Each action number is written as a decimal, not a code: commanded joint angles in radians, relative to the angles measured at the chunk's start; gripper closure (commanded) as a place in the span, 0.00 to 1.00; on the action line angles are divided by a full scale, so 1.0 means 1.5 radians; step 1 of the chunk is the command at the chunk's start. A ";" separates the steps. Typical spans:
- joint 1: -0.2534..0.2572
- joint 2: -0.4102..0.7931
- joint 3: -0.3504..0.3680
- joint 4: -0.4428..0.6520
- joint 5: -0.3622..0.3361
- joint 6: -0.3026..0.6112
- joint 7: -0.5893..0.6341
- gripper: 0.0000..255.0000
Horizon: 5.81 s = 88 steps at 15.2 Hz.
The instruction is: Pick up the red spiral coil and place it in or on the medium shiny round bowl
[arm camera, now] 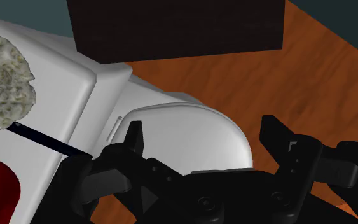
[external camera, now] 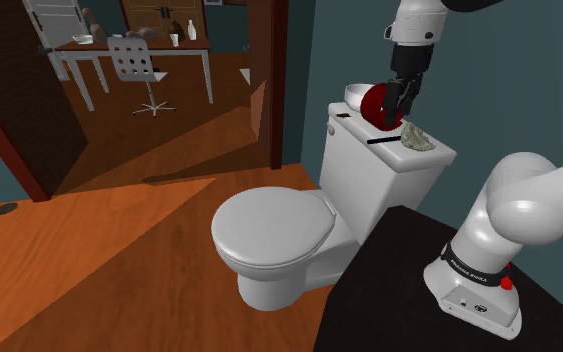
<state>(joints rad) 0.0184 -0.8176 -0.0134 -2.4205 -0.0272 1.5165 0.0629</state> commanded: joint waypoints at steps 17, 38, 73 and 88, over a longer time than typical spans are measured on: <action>-0.204 0.169 -0.007 -0.040 -0.155 0.369 0.280 0.00; -0.294 0.274 -0.023 -0.053 -0.243 0.538 0.407 0.00; -0.278 0.232 -0.017 0.134 -0.194 0.316 0.336 1.00; -0.295 0.488 -0.064 0.408 -0.169 0.317 0.260 1.00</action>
<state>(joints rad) -0.4218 -0.1243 -0.1052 -1.8511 -0.2856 1.9933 0.4616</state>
